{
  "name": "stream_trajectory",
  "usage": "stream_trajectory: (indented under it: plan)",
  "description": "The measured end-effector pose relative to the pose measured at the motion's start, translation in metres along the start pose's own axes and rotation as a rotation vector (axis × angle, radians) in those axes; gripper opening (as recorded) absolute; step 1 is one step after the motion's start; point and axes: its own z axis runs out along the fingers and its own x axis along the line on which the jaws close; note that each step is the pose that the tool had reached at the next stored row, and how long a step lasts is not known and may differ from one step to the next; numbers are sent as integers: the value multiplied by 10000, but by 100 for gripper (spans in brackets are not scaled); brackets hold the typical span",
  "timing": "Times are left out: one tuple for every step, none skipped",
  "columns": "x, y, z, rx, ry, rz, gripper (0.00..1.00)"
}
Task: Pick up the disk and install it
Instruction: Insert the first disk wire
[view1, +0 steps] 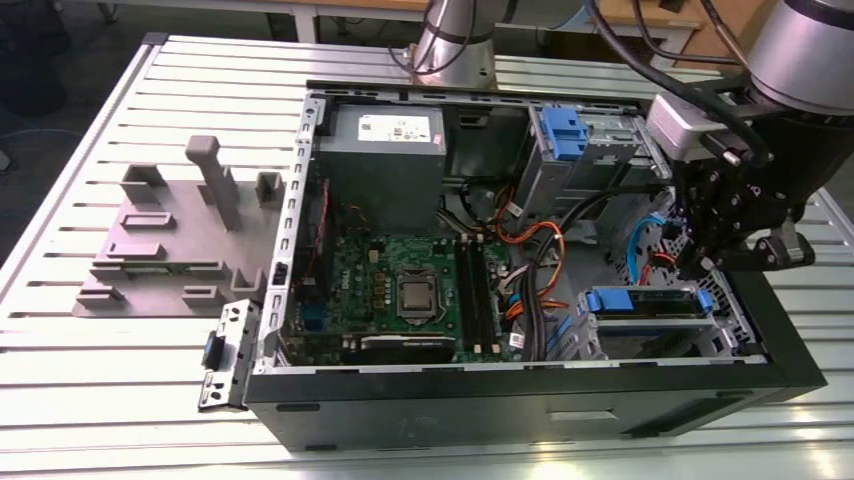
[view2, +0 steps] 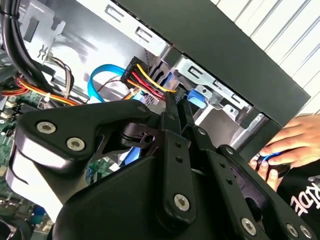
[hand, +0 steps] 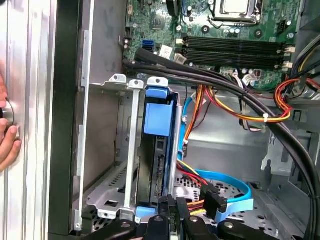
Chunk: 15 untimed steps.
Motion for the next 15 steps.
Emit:
stream_trajectory:
  plan:
    - [2,4,-2,38,-8,5,17]
    - [4,11,-1,70,-17,11,17]
    - [5,21,-1,99,-18,14,17]
    - [4,41,-3,133,-21,18,17]
    - [4,69,-7,166,-27,21,17]
    - [4,97,-11,193,-36,26,17]
    - [5,117,-13,220,-48,30,17]
    - [9,131,-14,254,-58,35,17]
    - [13,139,-13,292,-67,42,17]
    - [20,144,-13,324,-68,46,17]
    - [30,148,-11,351,-68,48,17]
    - [41,153,-8,376,-69,51,17]
    - [50,160,-5,404,-72,54,17]
    - [59,168,-2,436,-76,58,17]
    - [66,180,0,478,-85,64,17]
